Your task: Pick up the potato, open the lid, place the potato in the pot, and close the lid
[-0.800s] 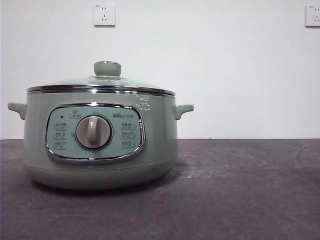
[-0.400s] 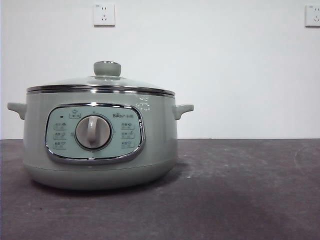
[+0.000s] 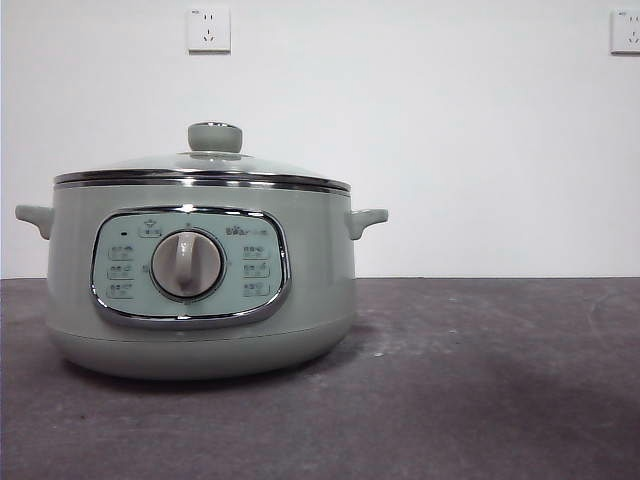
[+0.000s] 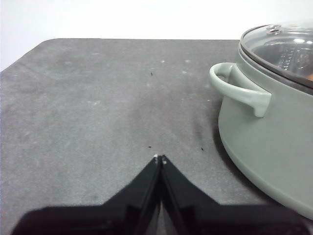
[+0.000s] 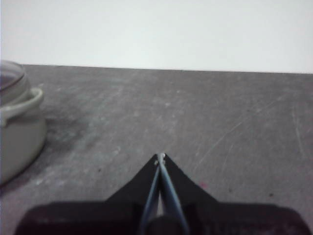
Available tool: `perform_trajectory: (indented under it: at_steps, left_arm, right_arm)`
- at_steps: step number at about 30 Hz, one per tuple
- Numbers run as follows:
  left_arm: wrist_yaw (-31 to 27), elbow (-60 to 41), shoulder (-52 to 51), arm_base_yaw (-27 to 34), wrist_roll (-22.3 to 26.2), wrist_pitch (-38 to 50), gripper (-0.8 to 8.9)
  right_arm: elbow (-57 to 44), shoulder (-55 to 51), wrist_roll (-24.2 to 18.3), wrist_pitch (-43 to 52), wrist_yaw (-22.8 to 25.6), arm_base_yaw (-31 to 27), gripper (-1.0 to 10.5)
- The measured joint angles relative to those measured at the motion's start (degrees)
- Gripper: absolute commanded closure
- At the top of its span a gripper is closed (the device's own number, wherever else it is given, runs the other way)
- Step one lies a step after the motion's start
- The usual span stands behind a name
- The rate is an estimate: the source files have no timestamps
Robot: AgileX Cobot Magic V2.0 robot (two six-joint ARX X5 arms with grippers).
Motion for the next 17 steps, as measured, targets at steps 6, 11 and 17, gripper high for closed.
perform_trajectory:
  at_steps: [6,11,17]
  left_arm:
    - [0.0,0.0,0.0,0.0,0.0,0.0,8.17]
    - [0.0,0.0,0.0,0.0,0.0,0.0,8.17]
    - [0.0,0.0,0.0,0.0,0.0,0.0,8.17]
  right_arm:
    - [-3.8,-3.2,1.2,-1.0,0.0,0.0,9.5]
    - [-3.8,-3.9,1.9,-2.6,0.1,0.0,9.5]
    - [-3.8,-3.8,2.6,-2.6,0.1,0.0,9.5]
